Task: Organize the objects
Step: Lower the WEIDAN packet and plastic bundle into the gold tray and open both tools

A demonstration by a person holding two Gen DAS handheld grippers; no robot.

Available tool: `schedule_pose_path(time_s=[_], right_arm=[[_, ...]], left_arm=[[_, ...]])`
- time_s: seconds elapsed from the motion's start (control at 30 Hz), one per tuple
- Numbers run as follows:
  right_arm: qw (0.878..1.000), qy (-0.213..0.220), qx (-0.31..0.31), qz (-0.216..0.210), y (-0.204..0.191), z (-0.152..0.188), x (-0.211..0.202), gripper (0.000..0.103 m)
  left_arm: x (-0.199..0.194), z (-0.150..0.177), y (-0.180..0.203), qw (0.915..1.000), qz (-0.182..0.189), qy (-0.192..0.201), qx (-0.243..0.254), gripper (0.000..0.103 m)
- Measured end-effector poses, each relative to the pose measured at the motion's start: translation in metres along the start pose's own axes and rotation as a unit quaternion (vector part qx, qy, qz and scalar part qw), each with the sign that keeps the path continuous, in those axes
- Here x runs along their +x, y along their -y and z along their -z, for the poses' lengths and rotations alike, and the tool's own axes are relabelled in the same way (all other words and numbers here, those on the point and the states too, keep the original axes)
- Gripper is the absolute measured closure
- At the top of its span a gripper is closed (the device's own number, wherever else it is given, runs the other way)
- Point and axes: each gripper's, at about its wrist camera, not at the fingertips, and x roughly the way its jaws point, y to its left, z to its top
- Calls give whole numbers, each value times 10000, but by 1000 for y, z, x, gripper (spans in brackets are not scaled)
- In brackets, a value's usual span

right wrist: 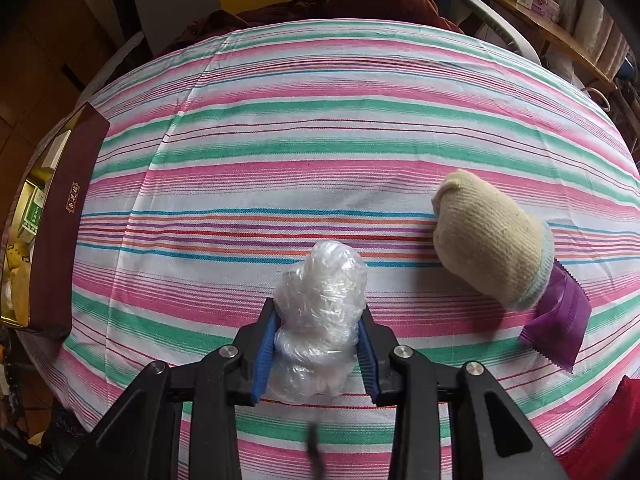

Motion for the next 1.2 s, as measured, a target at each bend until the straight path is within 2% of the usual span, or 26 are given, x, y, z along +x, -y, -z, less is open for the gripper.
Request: schedule_pose_path(time_s=[0.13, 0.27, 0.37, 0.47, 0.53, 0.63, 0.77, 0.83, 0.93, 1.2], right_arm=[[9999, 59, 0, 117, -10, -1, -2, 68], [9993, 342, -174, -51, -37, -4, -24, 68], [9960, 614, -569, -308, -75, -4, -50, 68], [9893, 829, -1001, -668, -128, -6, -68, 68], [9827, 978, -1273, -922, -165, -3, -77, 68], [9745, 1036, -1524, -1283, -212, 1, -78, 68], [9677, 954, -1781, -1509, -256, 7, -69, 67], [9687, 898, -1799, -1455, -269, 5, -62, 66], [9710, 818, -1764, -1389, -281, 0, -49, 55], [9790, 758, -1284, -1391, -264, 9, -37, 55]], left_arm=[[-20, 6, -57, 9976, -501, 61, -472, 58], [-44, 21, -122, 9890, -1102, 87, -983, 58], [-56, 32, -155, 9812, -1395, 90, -1330, 58], [-65, 43, -176, 9746, -1542, 125, -1620, 58], [-66, 45, -179, 9738, -1490, 159, -1710, 58], [-65, 46, -174, 9772, -1319, 197, -1650, 58], [-57, 47, -158, 9829, -1007, 94, -1536, 58], [-53, 47, -151, 9848, -883, 34, -1493, 58], [-50, 48, -142, 9867, -781, -18, -1425, 58], [-45, 51, -142, 9859, -753, -98, -1491, 58]])
